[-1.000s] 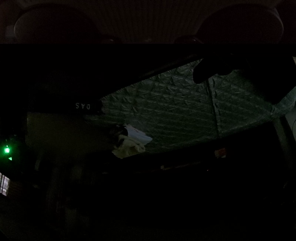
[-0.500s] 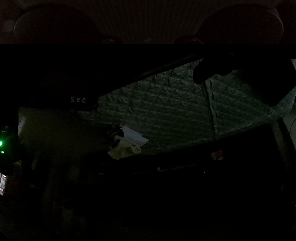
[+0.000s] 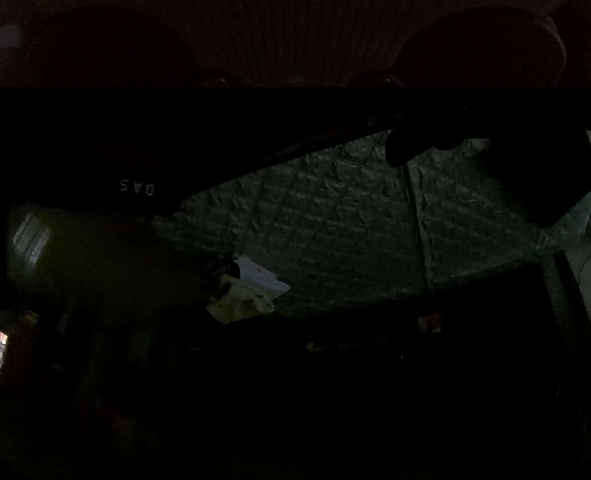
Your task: Fold clothes
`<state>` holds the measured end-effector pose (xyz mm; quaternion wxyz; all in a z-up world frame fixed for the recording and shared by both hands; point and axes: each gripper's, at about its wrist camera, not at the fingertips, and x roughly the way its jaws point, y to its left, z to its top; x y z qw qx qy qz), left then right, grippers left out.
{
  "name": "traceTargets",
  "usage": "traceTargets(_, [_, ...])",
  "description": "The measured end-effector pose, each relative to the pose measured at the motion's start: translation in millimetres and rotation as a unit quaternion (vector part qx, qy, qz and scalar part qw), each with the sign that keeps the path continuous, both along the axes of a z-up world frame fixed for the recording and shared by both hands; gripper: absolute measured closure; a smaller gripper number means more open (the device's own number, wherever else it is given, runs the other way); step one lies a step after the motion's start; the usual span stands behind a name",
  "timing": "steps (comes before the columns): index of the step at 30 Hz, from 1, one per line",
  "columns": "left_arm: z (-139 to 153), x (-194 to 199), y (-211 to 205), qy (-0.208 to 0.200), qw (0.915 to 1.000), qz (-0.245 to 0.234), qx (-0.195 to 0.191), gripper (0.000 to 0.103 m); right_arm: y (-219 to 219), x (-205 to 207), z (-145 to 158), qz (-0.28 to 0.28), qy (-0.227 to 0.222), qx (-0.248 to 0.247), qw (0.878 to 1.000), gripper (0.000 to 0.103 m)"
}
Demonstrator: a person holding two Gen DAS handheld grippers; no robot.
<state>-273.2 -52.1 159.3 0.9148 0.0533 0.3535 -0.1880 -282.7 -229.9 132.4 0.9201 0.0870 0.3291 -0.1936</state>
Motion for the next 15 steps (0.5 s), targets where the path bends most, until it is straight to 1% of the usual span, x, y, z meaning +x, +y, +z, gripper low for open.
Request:
traceTargets(4, [-2.0, 1.8, 2.2, 0.003, 1.0, 0.002, -0.004, 0.001, 2.3, 0.4, -1.2, 0.005, 0.002, 0.004, 1.0, 0.0])
traceTargets(8, [-1.8, 0.5, 4.0, -0.013, 0.9998, -0.002, -0.013, 0.001, 5.2, 1.3, -3.0, 0.008, 0.006, 0.001, 1.0, 0.0])
traceTargets(11, [-1.3, 1.5, 6.0, -0.012, 0.9994, -0.009, -0.031, 0.001, 6.3, 1.0, -4.8, 0.01, 0.009, 0.0, 1.0, 0.0])
traceTargets(15, [-1.0, -1.6, 2.3, -0.037, 0.999, -0.014, -0.02, 0.001, 7.6, 1.1, -6.1, 0.009, 0.012, -0.002, 1.0, 0.0])
